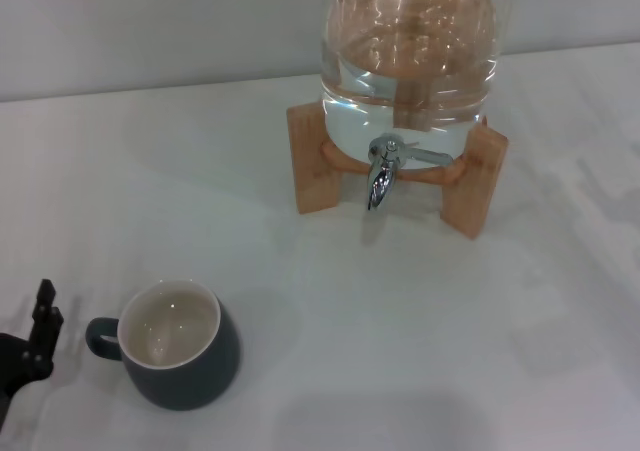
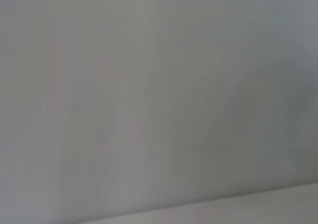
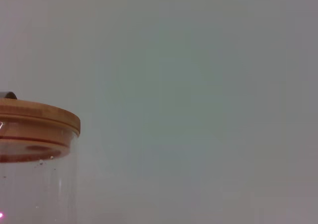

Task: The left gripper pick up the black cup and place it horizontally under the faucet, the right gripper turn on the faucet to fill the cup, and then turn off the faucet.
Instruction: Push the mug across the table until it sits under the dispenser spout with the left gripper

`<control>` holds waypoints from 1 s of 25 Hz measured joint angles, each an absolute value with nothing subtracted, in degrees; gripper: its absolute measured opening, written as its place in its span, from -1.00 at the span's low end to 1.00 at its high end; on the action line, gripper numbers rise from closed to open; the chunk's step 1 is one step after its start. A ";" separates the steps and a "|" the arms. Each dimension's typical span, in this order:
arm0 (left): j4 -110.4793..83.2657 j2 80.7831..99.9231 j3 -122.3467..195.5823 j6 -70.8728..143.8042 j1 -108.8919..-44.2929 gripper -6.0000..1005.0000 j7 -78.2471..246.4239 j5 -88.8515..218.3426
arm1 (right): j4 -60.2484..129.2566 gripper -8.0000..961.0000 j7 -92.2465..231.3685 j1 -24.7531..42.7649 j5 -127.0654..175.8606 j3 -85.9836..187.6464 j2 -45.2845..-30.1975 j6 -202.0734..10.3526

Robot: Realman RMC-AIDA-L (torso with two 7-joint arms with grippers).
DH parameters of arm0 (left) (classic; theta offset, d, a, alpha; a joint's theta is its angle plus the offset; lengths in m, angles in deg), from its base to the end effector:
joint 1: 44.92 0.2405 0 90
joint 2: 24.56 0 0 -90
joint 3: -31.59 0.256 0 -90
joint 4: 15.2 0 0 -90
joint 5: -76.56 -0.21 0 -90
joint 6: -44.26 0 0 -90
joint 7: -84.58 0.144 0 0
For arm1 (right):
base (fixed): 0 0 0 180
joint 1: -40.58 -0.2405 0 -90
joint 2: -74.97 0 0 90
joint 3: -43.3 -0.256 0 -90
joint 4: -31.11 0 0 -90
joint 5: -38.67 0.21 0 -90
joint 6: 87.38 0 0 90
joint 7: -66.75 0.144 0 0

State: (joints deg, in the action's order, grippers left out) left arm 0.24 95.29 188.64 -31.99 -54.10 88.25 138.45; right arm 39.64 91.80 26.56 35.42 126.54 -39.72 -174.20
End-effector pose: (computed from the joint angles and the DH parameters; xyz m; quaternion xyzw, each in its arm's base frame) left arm -0.3451 0.2216 -0.0563 -0.7346 -0.2089 -0.2566 0.5924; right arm 0.3598 0.2692 0.0637 -0.6477 0.1827 0.4048 0.6190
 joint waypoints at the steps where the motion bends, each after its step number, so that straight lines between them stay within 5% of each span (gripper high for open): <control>1: -0.06 95.26 188.61 -32.21 -54.33 0.20 88.25 138.80 | 39.59 0.81 91.79 26.54 35.42 126.54 -39.73 -174.18; 25: 0.18 95.65 191.27 -35.39 -55.77 0.20 92.57 136.49 | 39.36 0.81 91.79 26.52 35.42 126.54 -39.55 -173.91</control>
